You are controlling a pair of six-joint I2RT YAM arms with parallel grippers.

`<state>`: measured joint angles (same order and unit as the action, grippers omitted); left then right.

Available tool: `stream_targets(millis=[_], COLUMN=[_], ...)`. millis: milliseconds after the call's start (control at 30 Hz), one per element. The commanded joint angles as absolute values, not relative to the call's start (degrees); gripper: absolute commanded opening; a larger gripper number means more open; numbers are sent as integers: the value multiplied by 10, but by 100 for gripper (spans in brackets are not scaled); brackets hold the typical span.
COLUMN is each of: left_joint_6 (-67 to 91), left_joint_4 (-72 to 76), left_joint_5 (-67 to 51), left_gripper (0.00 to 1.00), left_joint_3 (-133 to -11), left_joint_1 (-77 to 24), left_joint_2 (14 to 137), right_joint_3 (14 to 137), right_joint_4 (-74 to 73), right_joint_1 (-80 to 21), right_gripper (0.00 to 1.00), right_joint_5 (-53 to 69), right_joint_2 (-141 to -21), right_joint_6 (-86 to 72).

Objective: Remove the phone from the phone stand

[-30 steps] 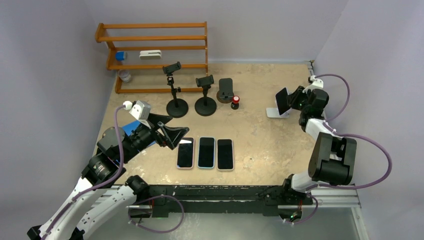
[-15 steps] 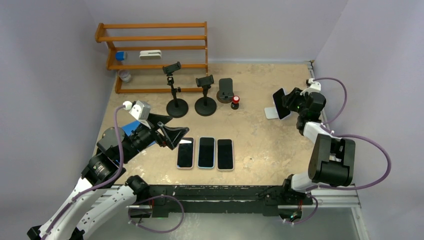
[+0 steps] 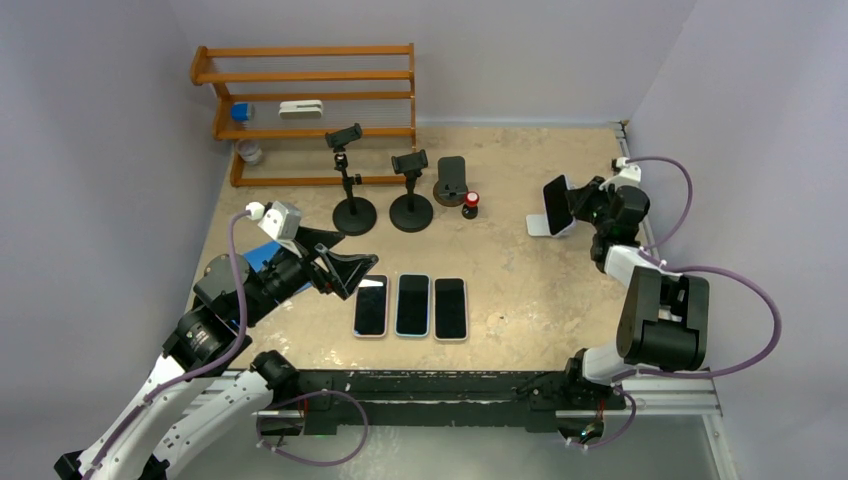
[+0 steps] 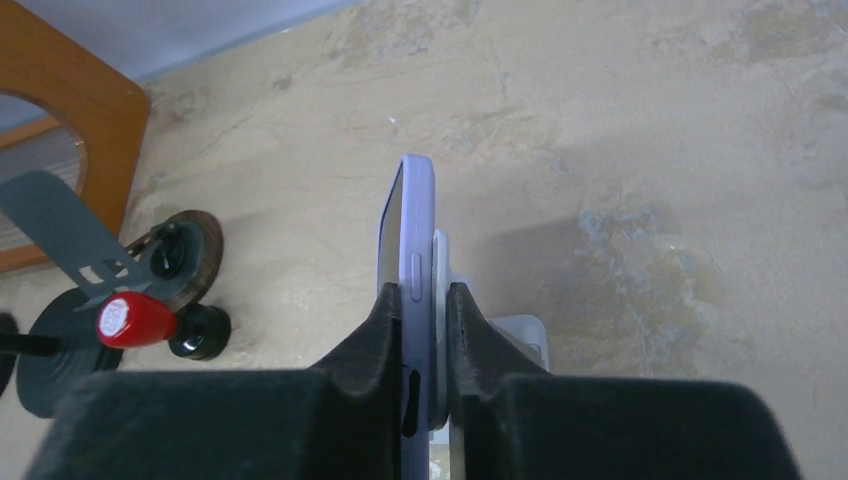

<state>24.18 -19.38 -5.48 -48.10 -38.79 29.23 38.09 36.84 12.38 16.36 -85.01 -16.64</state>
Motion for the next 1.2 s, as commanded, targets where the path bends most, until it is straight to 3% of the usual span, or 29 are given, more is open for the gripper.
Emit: stream_targets(millis=[0, 67, 333, 1167], left_joint_6=[229, 229, 229, 228], left_joint_4=[-169, -169, -170, -170], left_joint_5=[-48, -47, -47, -43], left_gripper=[93, 93, 93, 93], left_joint_3=[-483, -483, -483, -483], left_joint_1=[-393, -393, -395, -395], left_joint_2=[293, 294, 301, 303], right_joint_3=[357, 351, 344, 372], right_joint_4=[365, 378, 412, 329], right_joint_1=[98, 92, 77, 77], right_gripper=[5, 0, 0, 0], right_joint_5=[232, 234, 245, 162], right_joint_2=[-842, -839, -835, -846], right_joint_6=[-195, -199, -218, -181])
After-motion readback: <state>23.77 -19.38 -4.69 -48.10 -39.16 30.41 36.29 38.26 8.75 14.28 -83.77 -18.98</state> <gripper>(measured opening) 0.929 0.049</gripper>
